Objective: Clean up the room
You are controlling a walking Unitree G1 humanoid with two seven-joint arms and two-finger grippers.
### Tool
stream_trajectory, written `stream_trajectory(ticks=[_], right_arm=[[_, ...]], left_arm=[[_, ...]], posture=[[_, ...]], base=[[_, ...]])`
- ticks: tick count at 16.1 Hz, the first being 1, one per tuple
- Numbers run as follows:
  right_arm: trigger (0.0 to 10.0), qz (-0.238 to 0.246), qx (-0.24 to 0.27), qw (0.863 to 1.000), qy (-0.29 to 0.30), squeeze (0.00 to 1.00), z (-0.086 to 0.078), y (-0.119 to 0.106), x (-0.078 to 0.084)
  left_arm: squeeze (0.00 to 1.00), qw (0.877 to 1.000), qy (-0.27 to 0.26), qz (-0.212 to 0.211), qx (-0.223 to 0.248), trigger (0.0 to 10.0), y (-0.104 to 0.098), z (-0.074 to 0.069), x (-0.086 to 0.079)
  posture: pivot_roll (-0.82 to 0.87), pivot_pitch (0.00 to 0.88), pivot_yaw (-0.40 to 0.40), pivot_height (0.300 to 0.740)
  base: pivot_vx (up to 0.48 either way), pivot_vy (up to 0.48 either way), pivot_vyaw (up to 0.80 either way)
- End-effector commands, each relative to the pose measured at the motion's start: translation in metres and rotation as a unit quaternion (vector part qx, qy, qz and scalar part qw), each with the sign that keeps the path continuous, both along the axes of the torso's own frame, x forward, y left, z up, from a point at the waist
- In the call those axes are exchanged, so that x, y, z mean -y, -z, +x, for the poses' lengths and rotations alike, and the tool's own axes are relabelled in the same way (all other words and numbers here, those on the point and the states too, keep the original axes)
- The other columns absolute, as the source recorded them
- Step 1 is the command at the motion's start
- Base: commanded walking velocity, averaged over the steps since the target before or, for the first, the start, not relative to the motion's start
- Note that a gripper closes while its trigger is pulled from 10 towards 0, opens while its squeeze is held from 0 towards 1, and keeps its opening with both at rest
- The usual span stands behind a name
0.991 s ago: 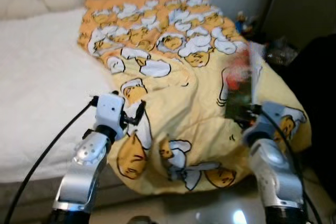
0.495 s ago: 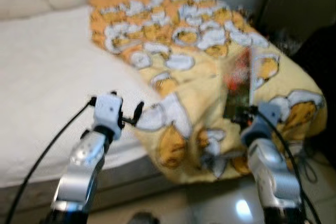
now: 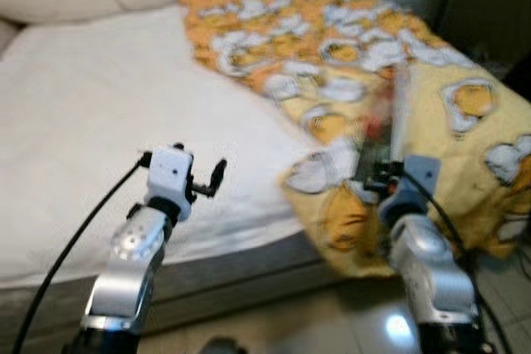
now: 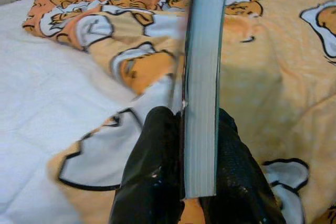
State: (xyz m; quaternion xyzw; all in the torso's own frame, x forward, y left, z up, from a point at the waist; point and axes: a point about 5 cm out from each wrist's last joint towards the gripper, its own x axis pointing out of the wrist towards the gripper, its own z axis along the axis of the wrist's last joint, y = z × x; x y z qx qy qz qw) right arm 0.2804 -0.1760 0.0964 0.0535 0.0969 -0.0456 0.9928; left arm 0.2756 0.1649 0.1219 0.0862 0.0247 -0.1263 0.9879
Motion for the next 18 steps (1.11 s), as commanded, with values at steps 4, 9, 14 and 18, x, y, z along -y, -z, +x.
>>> stream_trajectory(ticks=[4,9,14,18], right_arm=[[10.0,0.001,0.036,0.999,-0.023,0.0,0.0046,-0.0151,-0.0124],[10.0,0.002,0.032,0.999,-0.021,0.0,0.0045,-0.0139,-0.013],[10.0,0.008,0.029,0.999,-0.019,0.0,0.005,-0.0133,-0.0124],[10.0,0.008,0.028,0.999,-0.018,0.0,0.0051,-0.0128,-0.0117]], left_arm=[[0.0,1.0,-0.014,0.01,0.003,10.0,-0.0024,0.0,-0.0088],[0.0,1.0,-0.014,0.011,0.002,10.0,-0.0025,0.0004,-0.0104],[0.0,1.0,-0.014,0.013,0.001,10.0,-0.0027,0.0013,-0.0111],[0.0,1.0,-0.016,0.013,0.002,10.0,-0.0027,0.0018,-0.0112]], posture=[[0.11,0.0,0.036,0.74],[0.11,0.0,0.037,0.74],[0.11,0.0,0.037,0.74],[0.11,0.0,0.037,0.74]], base=[[0.0,0.471,0.0],[0.0,0.471,0.0],[0.0,0.469,0.0],[0.0,0.469,0.0]])
